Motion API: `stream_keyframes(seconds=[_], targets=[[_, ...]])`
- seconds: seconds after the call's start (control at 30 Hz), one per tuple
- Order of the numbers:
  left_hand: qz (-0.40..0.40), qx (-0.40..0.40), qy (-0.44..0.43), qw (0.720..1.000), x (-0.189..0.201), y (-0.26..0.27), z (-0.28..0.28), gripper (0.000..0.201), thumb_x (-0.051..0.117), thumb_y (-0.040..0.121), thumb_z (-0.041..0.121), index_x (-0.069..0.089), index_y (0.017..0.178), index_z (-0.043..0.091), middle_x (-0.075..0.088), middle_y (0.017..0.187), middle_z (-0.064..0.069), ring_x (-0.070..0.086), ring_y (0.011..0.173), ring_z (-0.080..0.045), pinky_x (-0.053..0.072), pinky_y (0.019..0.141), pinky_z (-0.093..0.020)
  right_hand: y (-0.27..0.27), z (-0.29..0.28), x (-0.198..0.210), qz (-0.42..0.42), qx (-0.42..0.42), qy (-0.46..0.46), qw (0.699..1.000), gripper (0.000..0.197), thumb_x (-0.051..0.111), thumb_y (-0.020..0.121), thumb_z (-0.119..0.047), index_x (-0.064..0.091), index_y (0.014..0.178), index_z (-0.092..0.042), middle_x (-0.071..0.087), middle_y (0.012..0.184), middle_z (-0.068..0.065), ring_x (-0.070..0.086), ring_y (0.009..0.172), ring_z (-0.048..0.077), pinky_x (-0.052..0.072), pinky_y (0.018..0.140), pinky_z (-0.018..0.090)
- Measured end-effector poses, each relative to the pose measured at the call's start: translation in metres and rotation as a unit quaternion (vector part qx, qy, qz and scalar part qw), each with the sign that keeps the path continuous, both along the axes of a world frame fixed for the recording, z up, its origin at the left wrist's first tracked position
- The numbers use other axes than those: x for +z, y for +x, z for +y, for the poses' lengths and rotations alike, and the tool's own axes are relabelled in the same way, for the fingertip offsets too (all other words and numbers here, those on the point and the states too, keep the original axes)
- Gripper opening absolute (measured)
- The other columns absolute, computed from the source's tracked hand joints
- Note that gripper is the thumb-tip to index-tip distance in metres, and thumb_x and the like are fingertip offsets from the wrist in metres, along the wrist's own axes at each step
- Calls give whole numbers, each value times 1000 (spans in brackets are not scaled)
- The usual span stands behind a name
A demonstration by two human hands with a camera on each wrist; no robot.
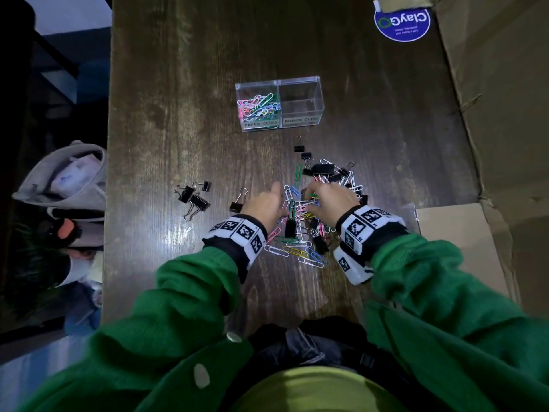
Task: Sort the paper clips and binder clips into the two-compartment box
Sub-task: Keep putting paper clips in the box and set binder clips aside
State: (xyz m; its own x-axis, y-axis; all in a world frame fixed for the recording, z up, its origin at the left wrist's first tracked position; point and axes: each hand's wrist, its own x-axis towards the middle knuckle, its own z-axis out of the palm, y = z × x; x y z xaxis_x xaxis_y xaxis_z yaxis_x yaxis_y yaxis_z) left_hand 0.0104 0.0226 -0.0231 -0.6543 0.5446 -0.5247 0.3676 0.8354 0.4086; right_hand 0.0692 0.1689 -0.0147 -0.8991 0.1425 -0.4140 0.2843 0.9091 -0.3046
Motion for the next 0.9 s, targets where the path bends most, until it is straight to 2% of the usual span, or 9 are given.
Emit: stream_keyframes(seconds=[0.1, 0.17, 0.27, 0.37, 0.53, 0.6, 0.73, 0.8, 0.9], targets=[[35, 15, -5, 999, 1, 8, 1, 49, 56, 88, 39, 37, 120, 7, 63, 108, -18, 61, 98, -35, 44, 76, -40, -3, -5, 1, -8, 22, 19, 1000, 22, 51, 93, -23, 58, 110, -11, 68, 104, 13, 64, 100, 31, 47, 80, 33], [54, 22, -16, 998, 0, 13, 6, 50, 57, 87, 39, 38, 120, 6, 58, 116, -18, 58, 104, -37, 45, 80, -43, -5, -7, 2, -4, 42, 31, 999, 22, 45, 95, -20, 59, 107, -8, 68, 102, 13, 64, 96, 31, 46, 75, 33], [70, 28, -16, 997, -2, 12, 10, 43, 58, 88, 21, 40, 123, 4, 46, 126, -17, 52, 112, -38, 43, 90, -45, -12, -4, 5, -8, 29, 7, 1000, 19, 45, 94, -17, 61, 100, -9, 68, 93, 10, 63, 82, 28, 44, 69, 30], [82, 27, -15, 996, -6, 4, 7, 46, 62, 81, -1, 42, 122, 5, 52, 121, -17, 58, 107, -37, 46, 87, -44, -30, 5, 17, 16, -33, -51, 998, 13, 51, 89, -17, 63, 90, -12, 67, 86, 6, 59, 75, 24, 47, 72, 29], [48, 11, -31, 998, -10, -8, 0, 31, 59, 84, -4, 53, 113, 1, 63, 107, -18, 61, 101, -33, 49, 86, -38, -91, 14, 50, 76, -52, -116, 989, 9, 57, 87, -15, 62, 92, -9, 64, 89, 9, 64, 88, 27, 48, 75, 32], [49, 0, -49, 998, -10, -8, 0, 25, 57, 85, -2, 56, 110, 2, 61, 111, -17, 60, 105, -32, 49, 89, -38, -122, 11, 57, 95, -38, -110, 989, 9, 57, 88, -15, 60, 94, -9, 66, 98, 14, 63, 93, 28, 48, 77, 33], [96, -38, -67, 992, -5, -1, 1, 36, 53, 86, -2, 45, 121, -2, 47, 126, -20, 49, 117, -36, 43, 96, -41, -170, -3, 58, 119, -29, -83, 989, 8, 53, 90, -13, 57, 97, -11, 62, 107, 16, 58, 105, 29, 39, 74, 27], [84, -50, -65, 993, -3, -1, 0, 35, 52, 86, -3, 43, 120, -1, 52, 122, -19, 52, 113, -35, 47, 93, -41, -182, -7, 53, 117, -34, -85, 989, 13, 55, 89, -12, 61, 100, -12, 63, 115, 14, 57, 110, 27, 43, 81, 27], [41, 16, -32, 999, 4, -14, -4, 23, 50, 89, -3, 47, 111, 4, 63, 104, -18, 62, 96, -35, 54, 84, -45, -185, -3, 48, 111, -47, -109, 987, 29, 55, 87, -4, 63, 115, -9, 63, 122, 10, 57, 115, 24, 45, 96, 28]])
